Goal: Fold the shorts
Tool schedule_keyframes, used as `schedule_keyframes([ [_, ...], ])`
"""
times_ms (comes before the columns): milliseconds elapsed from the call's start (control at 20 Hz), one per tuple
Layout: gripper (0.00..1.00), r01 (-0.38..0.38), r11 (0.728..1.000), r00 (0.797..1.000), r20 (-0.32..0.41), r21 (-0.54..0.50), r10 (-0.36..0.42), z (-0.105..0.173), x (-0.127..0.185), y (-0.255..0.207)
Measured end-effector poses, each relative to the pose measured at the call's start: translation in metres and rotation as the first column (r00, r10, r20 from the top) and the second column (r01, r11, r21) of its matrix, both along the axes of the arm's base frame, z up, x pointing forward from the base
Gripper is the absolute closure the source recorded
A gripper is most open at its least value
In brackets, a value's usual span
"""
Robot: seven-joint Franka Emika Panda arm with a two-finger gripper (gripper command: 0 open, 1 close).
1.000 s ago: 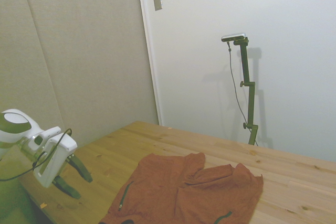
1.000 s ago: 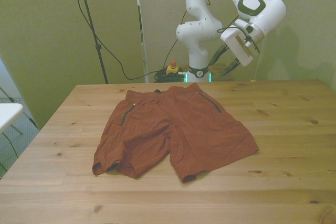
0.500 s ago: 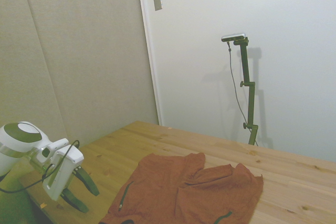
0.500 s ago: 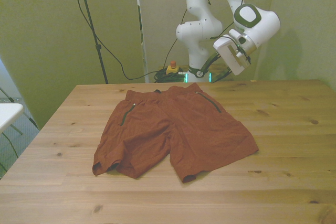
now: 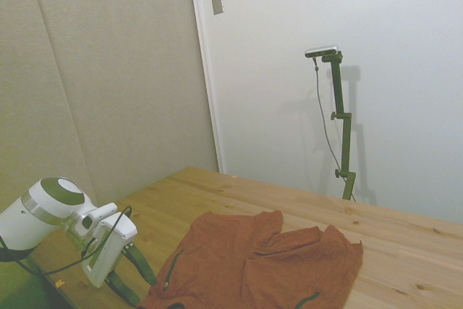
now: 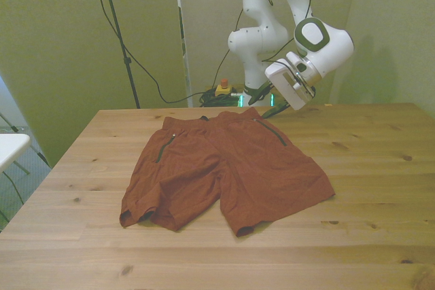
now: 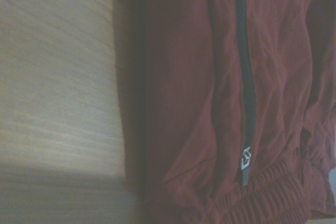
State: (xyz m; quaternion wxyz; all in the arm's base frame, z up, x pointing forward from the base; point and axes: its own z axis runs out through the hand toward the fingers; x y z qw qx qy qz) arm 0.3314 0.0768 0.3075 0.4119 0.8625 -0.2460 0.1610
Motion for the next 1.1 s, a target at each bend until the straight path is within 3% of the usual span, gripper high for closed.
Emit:
schedule_keyframes([
  [550,1.00,0.012,0.998,0.999,-0.052,-0.062,-0.015,-0.016,0.007,-0.026],
  [1100,1.00,0.012,0.998,0.998,-0.055,-0.062,-0.015,-0.019,0.009,-0.030],
])
